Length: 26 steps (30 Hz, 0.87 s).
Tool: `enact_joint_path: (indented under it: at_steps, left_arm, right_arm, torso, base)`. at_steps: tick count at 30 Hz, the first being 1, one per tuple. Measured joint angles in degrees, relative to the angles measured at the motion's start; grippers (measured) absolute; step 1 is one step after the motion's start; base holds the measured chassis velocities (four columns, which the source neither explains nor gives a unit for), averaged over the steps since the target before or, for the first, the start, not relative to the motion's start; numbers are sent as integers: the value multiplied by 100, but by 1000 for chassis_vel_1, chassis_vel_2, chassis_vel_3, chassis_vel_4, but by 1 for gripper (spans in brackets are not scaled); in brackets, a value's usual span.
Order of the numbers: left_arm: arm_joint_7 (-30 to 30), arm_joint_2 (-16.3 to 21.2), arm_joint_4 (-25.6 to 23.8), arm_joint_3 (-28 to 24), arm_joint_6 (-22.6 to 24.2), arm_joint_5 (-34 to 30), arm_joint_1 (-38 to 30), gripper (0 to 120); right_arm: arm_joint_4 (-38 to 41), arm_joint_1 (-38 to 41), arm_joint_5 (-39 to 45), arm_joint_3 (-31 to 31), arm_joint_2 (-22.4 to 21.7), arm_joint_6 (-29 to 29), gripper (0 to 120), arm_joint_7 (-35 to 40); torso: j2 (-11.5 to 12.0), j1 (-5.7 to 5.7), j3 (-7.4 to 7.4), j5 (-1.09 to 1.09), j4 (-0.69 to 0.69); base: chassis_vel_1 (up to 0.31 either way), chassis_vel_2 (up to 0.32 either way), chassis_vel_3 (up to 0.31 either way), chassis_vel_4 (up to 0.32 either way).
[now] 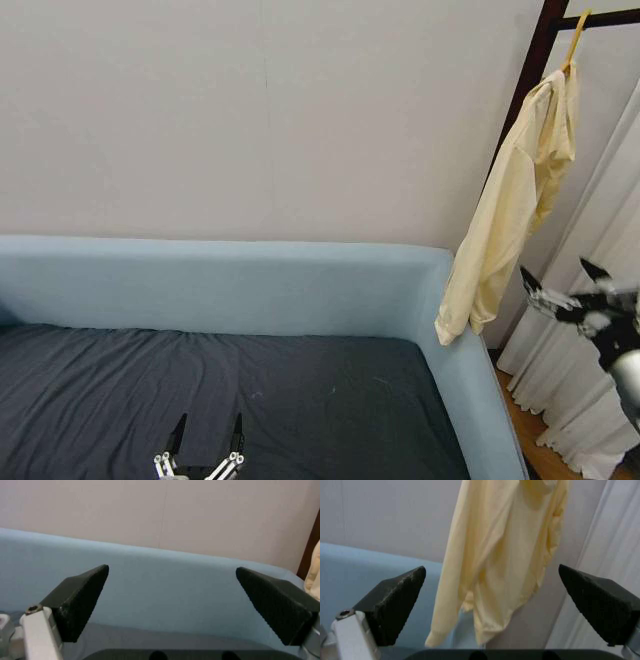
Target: Pick up the clothes from the sofa and hang them on the clothes hanger.
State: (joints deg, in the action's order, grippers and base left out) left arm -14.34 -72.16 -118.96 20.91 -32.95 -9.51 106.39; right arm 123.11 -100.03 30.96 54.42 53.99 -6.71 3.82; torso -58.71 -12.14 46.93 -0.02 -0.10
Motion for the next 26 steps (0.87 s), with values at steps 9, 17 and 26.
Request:
enact_joint_path:
  at_steps: [9, 17, 26]
  left_arm:
    - [1, 1, 0, 0, 1, 0, 0, 100]
    - [1, 1, 0, 0, 1, 0, 0, 100]
    - [1, 1, 0, 0, 1, 0, 1, 100]
  right_arm:
    - [154, -1073, -1305, -680, 1493, -1538, 100, -419]
    - [184, -1029, -1329, -872, 1586, -1574, 100, -432]
    - [181, -996, -1292, -878, 1557, -1535, 100, -414]
  torso:
    - [0, 0, 0, -1, 2]
    - [0, 0, 1, 1, 2]
    - [0, 0, 1, 2, 1]
  base:
    - [0, 0, 0, 0]
    - [0, 0, 0, 0]
    - [0, 0, 0, 0]
